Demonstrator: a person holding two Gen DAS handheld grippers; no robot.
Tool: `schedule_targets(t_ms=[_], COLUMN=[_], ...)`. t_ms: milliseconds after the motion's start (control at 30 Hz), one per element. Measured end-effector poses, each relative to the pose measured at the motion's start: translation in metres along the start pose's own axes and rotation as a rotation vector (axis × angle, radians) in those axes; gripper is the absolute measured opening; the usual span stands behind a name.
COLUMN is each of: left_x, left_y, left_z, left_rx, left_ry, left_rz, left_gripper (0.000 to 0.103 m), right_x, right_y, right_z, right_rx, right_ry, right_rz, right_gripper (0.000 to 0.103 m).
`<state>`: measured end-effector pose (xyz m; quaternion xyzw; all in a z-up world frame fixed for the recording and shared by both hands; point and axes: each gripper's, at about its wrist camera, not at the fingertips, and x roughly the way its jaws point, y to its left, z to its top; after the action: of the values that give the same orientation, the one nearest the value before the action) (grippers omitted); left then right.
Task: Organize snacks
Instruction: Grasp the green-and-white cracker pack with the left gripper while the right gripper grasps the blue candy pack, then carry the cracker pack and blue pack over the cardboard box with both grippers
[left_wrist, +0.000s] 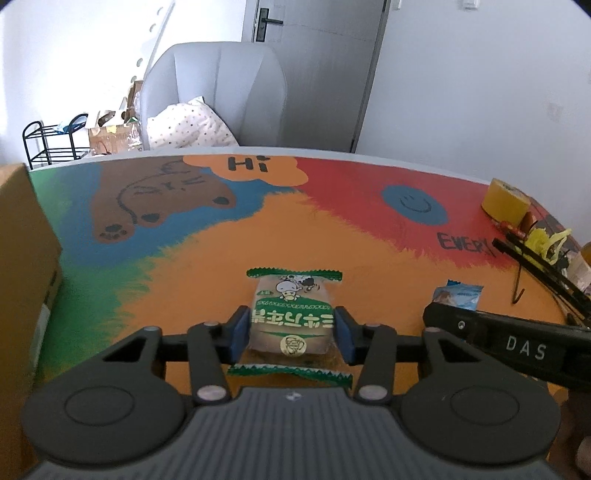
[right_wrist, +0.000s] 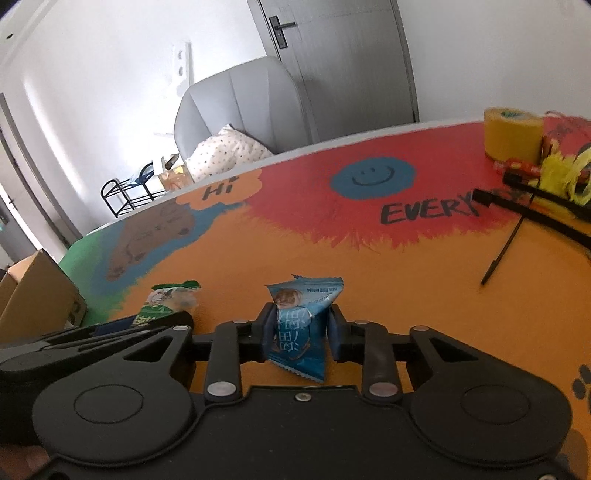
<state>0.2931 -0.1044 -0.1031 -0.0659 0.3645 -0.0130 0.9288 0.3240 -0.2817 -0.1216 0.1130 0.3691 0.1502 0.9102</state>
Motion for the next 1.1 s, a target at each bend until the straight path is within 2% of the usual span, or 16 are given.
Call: schedule_targets(t_ms=[600, 1100], left_x=[-0.076, -0.133], left_y=[0.026, 0.071], left_z=[0.012, 0.018], left_rx=[-0.03, -0.074], left_ry=[-0.106, -0.178], left_rz=[0.013, 0.057], left_gripper=[0.047, 0.047], right_x=[-0.052, -0.067], right_y=[0.049, 0.104], right_z=[0.011, 0.013], right_rx=[-0.061, -0.122], right_ry=[-0.094, -0.131], right_rz=[0.031, 0.098], right_gripper=[0.027, 0.027])
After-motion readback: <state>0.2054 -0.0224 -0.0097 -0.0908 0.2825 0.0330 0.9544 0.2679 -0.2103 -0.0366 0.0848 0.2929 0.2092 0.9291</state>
